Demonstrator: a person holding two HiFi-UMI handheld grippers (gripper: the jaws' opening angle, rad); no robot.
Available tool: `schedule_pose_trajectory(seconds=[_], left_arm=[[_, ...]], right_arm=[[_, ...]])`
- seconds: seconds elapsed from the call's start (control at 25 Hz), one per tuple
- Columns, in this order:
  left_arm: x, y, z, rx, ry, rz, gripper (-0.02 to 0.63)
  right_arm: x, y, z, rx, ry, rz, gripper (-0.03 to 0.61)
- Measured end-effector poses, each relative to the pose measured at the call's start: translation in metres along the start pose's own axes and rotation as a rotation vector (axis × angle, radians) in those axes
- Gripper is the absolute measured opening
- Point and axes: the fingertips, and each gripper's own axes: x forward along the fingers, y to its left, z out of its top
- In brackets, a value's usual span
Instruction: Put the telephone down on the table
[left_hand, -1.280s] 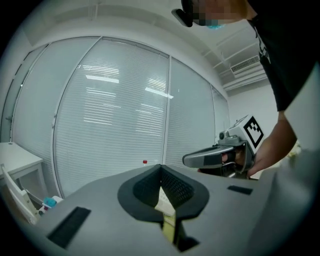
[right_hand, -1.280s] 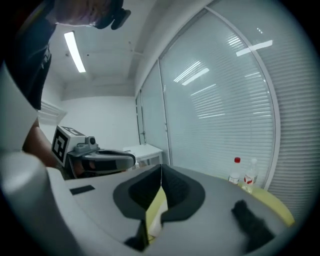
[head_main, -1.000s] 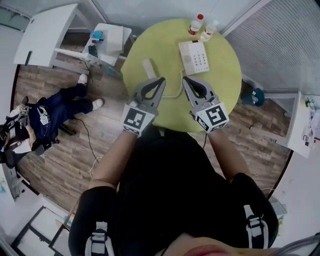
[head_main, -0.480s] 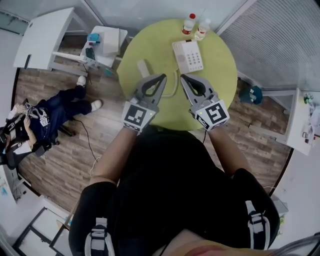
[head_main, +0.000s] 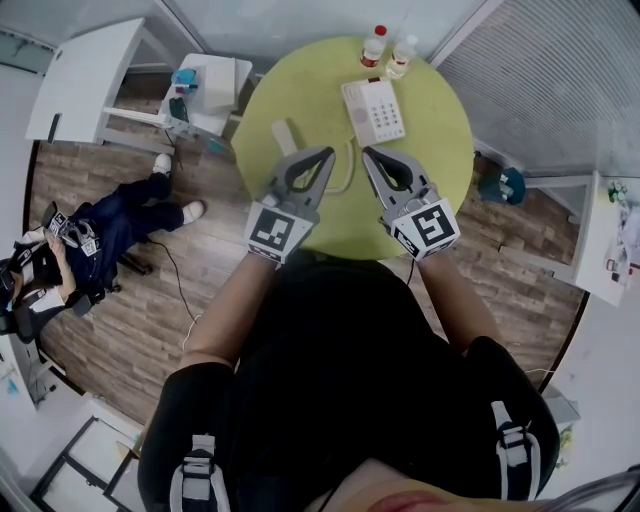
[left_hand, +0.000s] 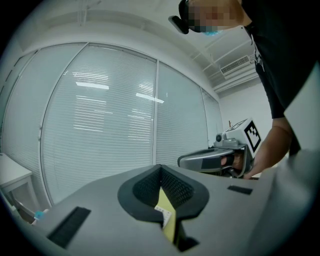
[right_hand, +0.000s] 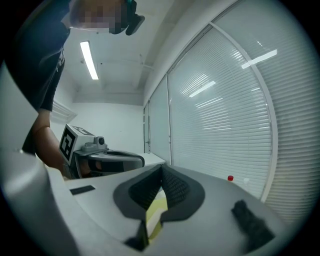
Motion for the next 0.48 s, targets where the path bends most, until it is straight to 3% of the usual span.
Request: schedule_pose_trajectory(seconds=[0.48], left_arm=[[-0.0037,-0.0002,-0.0038,0.007,0.009,-0.001,0.006]], right_arm=[[-0.0044,-0.0058,-0.0006,0.000,0.011,-0.029,0.017]])
